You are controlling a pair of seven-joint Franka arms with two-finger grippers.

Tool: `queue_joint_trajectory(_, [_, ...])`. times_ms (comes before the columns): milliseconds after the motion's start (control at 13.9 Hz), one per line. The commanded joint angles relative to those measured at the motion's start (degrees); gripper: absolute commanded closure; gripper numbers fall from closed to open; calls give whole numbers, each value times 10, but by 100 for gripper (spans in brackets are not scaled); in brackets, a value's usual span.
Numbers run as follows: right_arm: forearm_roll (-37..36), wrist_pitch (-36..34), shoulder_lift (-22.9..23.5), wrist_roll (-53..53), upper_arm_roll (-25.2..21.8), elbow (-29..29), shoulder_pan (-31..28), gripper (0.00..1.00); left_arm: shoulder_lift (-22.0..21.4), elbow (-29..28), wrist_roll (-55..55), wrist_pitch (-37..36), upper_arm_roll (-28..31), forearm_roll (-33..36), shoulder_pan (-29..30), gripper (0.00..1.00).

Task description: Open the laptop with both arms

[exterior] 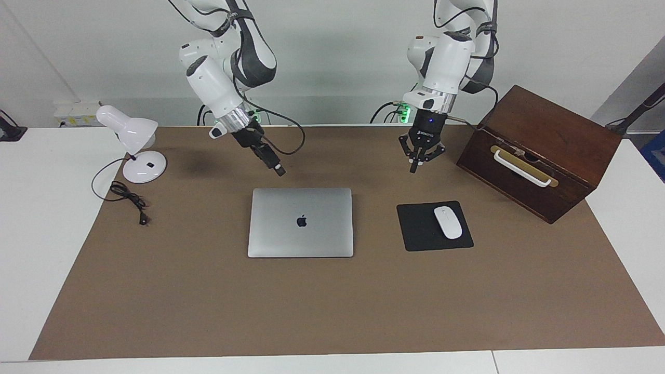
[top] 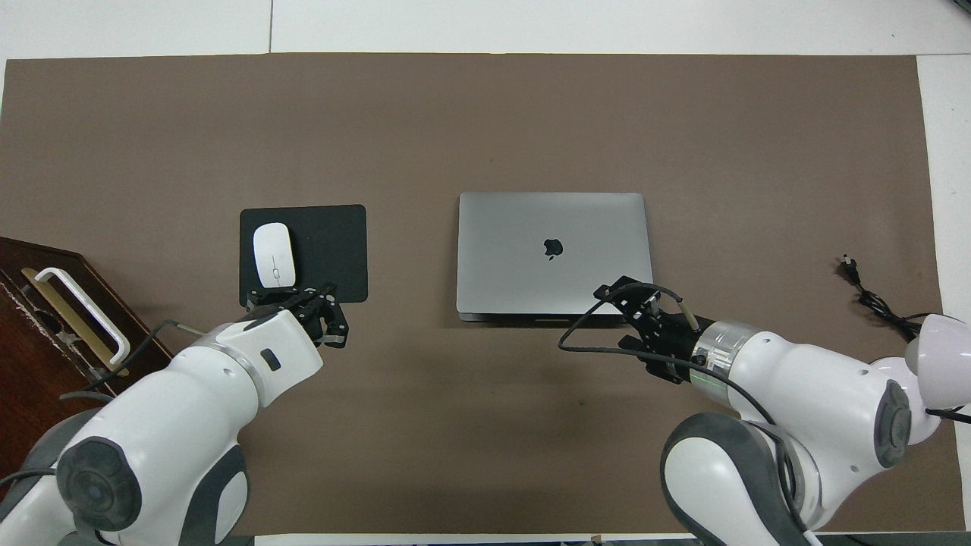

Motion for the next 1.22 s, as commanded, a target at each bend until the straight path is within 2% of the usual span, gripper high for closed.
queue_joint_trajectory(0, [22,38,26,10,-1,-1,26,0,44,-30,1,97,8,-11,-44,100])
queue_joint_trajectory(359, [31,77,66,7,-1,1,42,0,122,-43,-1,214,8,-11,-93,100])
queue_joint_trajectory(646, [31,82,84,-1,-1,7,42,0,137,-53,-27,243,8,-11,-130,100])
queue_joint_trajectory(861, [31,88,92,-4,-1,16,41,0,160,-62,-49,294,8,-11,-158,100])
queue_joint_trajectory(1148, [32,90,110,-12,-1,30,40,0,224,-61,-51,387,8,-11,-175,100])
